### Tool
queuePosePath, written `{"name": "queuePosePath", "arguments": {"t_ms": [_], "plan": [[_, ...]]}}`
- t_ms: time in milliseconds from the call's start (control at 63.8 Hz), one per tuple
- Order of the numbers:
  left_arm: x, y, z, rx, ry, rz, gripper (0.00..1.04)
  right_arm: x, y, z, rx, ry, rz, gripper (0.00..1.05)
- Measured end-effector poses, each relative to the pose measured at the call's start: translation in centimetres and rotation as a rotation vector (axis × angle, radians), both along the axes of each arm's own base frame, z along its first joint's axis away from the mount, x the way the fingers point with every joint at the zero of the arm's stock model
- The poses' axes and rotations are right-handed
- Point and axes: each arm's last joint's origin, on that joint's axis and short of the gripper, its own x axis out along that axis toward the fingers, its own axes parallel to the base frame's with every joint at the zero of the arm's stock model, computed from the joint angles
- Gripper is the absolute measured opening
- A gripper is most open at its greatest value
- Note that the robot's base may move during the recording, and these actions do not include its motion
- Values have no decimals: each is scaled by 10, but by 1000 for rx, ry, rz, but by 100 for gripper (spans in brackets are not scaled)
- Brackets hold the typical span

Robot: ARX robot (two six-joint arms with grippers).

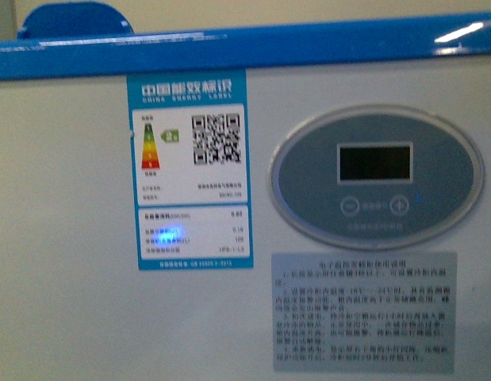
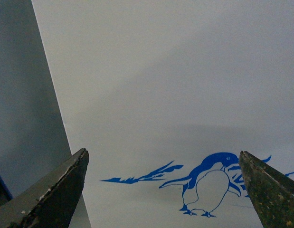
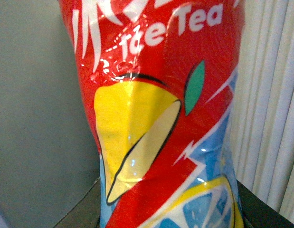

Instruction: Put drink in fridge

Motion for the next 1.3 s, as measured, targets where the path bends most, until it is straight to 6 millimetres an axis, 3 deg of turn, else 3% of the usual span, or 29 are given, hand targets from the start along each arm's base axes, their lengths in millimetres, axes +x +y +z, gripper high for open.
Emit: {"name": "queuePosePath", "arguments": {"t_ms": [1128, 1206, 1300], "plan": [[1, 0, 0, -51, 24, -34, 97, 0, 0, 1, -3, -2, -1, 41], [15, 5, 10, -183, 62, -100, 97, 0, 0, 1, -3, -2, -1, 41], [36, 10, 32, -138, 28, -175, 97, 0, 0, 1, -2, -2, -1, 41]]}}
